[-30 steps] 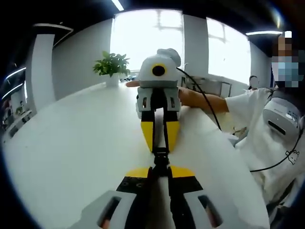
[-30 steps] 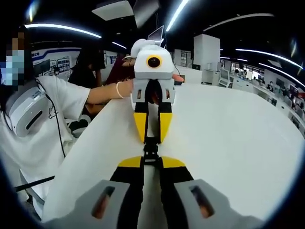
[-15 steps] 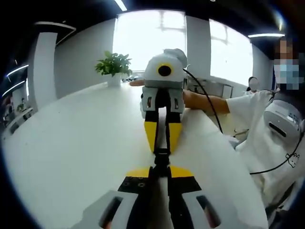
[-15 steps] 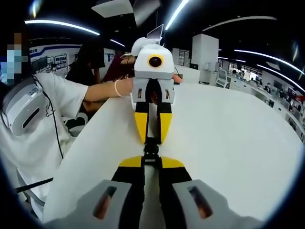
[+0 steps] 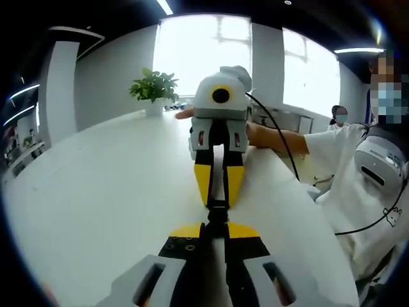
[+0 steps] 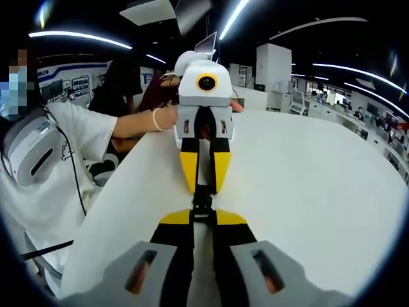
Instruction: Snap the two parts of the plastic buckle together until the buckle closes and remains connected.
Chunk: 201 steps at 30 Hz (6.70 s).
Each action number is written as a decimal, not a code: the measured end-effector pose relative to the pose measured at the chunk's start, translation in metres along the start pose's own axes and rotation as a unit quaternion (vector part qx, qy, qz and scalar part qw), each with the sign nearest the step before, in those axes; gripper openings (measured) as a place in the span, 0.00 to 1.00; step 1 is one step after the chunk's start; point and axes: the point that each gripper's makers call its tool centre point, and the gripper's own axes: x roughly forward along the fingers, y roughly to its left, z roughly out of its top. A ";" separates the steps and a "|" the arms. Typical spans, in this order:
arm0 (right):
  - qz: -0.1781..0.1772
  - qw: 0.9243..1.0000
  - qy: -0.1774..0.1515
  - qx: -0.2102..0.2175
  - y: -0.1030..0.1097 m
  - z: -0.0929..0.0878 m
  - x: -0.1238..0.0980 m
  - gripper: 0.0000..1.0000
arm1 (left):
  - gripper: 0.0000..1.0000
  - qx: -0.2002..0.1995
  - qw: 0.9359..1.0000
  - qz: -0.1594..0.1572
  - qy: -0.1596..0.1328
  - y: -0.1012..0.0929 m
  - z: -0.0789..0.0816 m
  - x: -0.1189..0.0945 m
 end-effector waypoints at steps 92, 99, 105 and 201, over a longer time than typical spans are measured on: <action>-0.006 1.000 0.009 0.011 -0.008 0.006 -0.004 0.08 | 0.09 -0.004 0.999 0.036 -0.010 0.006 0.008 -0.001; -0.006 0.999 0.015 0.028 -0.010 0.001 -0.002 0.07 | 0.09 -0.034 0.999 0.035 -0.015 0.009 0.007 -0.001; -0.018 0.999 0.028 0.013 -0.009 -0.006 -0.004 0.07 | 0.09 -0.022 0.998 0.055 0.005 0.009 0.010 0.003; -0.018 0.999 0.037 0.009 -0.182 -0.007 0.008 0.11 | 0.21 -0.041 0.993 0.093 -0.062 0.047 0.019 -0.010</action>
